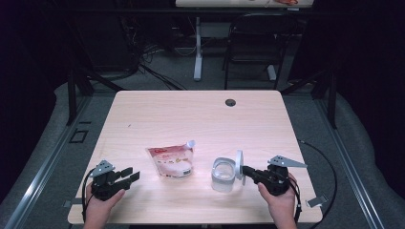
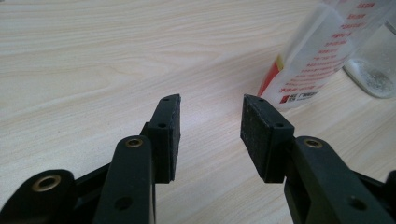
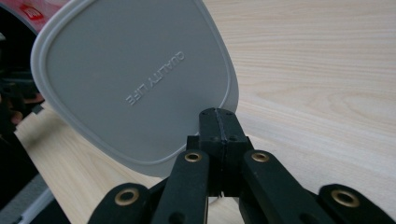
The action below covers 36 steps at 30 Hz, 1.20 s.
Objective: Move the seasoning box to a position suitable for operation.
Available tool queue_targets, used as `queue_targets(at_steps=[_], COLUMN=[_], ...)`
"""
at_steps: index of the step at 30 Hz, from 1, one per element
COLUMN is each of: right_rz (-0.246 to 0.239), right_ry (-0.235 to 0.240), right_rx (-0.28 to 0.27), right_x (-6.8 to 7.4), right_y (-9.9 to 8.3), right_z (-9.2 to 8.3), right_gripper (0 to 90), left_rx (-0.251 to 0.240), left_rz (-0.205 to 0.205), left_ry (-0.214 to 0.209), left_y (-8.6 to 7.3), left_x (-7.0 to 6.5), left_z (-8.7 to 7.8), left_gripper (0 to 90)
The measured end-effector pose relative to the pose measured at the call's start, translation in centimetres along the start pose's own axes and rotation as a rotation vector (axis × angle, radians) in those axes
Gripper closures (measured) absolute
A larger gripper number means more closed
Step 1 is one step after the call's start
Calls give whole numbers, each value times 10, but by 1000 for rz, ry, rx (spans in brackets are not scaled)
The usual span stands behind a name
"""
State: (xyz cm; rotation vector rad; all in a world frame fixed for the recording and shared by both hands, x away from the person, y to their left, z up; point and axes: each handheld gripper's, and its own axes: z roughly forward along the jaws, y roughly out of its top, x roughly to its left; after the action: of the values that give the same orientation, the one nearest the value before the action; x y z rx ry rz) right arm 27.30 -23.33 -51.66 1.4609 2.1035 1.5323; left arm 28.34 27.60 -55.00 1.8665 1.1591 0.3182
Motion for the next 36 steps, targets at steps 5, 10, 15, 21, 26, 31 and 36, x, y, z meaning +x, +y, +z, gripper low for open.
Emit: queue_targets(at_steps=[5, 10, 15, 21, 26, 31, 36], right_rz=[9, 19, 23, 22, 13, 14, 7], right_ry=[2, 1, 0, 0, -12, -15, -30], right_rx=[3, 3, 7, 5, 11, 4, 0], right_x=[-2, -3, -4, -4, -4, -3, -3], right_y=[-1, -2, -3, -2, -2, -2, -2], right_z=[1, 1, 1, 0, 0, -1, -2], right_gripper=[900, 900, 900, 900, 900, 900, 900], left_rx=[0, -1, -1, -2, -14, -13, -14], left_rz=[-1, -1, -1, 0, -3, -3, -2], left_ry=[0, 1, 2, 3, 5, 7, 7], left_y=[0, 0, 0, 0, 0, 0, 0], left_x=[0, 0, 0, 0, 0, 0, 0], left_z=[0, 0, 0, -1, 0, 0, 0], left_gripper=[580, 579, 579, 579, 579, 579, 579])
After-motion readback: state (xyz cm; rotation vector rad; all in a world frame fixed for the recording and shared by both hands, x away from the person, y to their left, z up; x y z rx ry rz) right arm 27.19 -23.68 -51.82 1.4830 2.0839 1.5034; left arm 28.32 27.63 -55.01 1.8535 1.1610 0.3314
